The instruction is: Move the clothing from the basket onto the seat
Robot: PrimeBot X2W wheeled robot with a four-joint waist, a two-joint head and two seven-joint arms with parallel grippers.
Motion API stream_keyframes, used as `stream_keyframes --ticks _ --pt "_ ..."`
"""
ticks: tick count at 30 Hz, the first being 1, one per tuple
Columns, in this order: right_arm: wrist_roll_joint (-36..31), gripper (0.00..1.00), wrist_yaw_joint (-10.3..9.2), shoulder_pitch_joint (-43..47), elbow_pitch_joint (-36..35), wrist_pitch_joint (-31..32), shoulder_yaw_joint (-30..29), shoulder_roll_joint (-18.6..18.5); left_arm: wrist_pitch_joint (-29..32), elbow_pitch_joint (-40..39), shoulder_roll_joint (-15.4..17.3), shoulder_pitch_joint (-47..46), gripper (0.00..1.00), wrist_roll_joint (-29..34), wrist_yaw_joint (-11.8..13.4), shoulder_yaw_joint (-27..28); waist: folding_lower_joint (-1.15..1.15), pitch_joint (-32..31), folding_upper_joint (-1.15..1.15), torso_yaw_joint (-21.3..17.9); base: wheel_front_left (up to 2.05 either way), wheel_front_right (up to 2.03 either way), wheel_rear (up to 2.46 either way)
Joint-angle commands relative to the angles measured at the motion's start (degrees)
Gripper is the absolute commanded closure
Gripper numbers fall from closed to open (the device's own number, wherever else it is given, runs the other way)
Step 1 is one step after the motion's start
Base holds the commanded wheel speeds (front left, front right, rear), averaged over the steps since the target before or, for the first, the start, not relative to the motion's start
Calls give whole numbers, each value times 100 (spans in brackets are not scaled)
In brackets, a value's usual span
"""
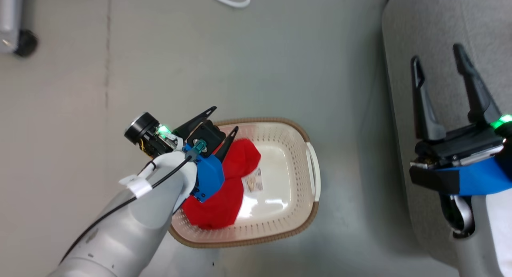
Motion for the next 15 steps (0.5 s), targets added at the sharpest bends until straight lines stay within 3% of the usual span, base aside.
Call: stream_keyframes --ticks 1,11,15 --pt "3 0 3 -222 -67 -22 14 -68 112 238 48 -289 0 -87 -1 -288 -2 708 0 -253 0 0 0" --pt "17 0 3 -711 -306 -22 41 -68 1018 1119 193 -1033 0 -555 0 -1980 -2 1787 0 -533 0 0 0" --pt "18 0 3 -765 -384 -23 -12 -25 1387 1245 287 -1192 0 -644 0 -2353 -2 2048 0 -615 0 0 0"
